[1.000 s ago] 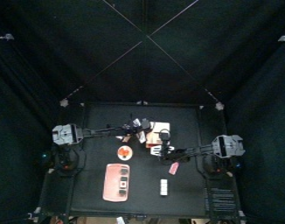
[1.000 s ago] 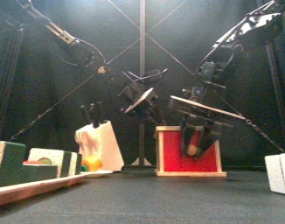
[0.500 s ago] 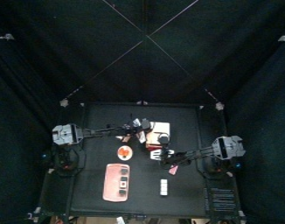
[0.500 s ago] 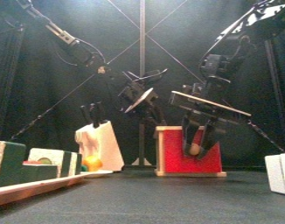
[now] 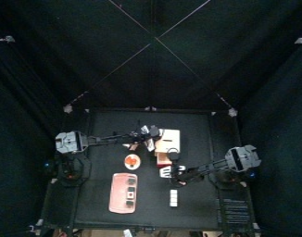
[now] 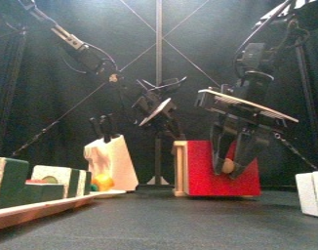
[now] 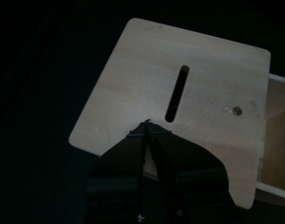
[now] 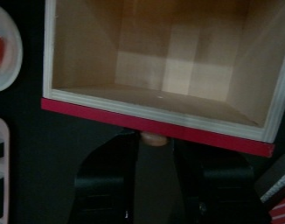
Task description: Open drawer
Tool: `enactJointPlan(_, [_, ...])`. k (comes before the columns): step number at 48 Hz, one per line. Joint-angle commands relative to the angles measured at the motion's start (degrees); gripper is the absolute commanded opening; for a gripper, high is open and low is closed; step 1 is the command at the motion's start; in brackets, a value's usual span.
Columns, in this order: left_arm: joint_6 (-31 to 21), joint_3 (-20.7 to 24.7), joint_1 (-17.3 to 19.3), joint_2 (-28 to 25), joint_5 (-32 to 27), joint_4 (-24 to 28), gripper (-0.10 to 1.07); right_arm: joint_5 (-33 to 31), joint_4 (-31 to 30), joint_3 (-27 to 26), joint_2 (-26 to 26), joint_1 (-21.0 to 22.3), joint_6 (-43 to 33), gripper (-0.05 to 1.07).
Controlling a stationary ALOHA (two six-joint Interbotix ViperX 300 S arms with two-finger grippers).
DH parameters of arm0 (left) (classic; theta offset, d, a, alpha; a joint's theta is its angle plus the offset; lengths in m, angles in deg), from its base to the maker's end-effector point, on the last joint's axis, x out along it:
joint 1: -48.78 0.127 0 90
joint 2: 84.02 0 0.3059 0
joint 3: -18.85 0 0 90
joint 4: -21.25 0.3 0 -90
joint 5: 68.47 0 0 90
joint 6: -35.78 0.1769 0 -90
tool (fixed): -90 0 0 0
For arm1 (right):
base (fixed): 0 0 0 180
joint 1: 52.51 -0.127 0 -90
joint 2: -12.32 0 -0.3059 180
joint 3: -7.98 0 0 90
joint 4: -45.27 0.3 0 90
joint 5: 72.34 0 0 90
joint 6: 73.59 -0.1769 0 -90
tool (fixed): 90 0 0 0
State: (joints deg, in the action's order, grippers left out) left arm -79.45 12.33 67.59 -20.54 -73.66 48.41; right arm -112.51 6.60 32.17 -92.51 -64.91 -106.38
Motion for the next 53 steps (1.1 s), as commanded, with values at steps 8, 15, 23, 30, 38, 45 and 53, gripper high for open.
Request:
enactJointPlan(8, [-0.2,-0.6,0.4,-0.1,-1.0,-0.1,0.53,-0.4,0.4,-1.8,0.5,-1.2,0.0,0.50])
enactJointPlan(15, [-0.2,-0.5,0.4,-0.1,-0.9,-0.1,0.53,-0.4,-0.1,-2.2,-0.1,-1.1,0.1,0.50])
enactJointPlan(23, [-0.2,-0.6,0.4,-0.1,-1.0,-0.1,0.53,-0.4,-0.4,-2.1,-0.4,-1.2,0.1,0.50])
enactJointPlan(30, [-0.2,-0.6,0.4,-0.1,-1.0,-0.1,0.53,-0.4,-0.4,-2.0,-0.4,-1.6,0.1,0.50])
enactJointPlan(38, [-0.2,-0.6,0.4,-0.1,-1.0,-0.1,0.53,-0.4,-1.4,-2.2,-0.6,-1.6,0.0,0.51])
enactJointPlan(45, [-0.2,-0.6,0.4,-0.1,-1.0,-0.1,0.53,-0.4,-1.4,-2.2,-0.6,-1.6,0.0,0.52])
enactJointPlan(53, [-0.2,-0.6,0.4,-0.1,-1.0,-0.1,0.53,-0.5,-1.5,-2.3,-0.6,-2.0,0.0,0.59])
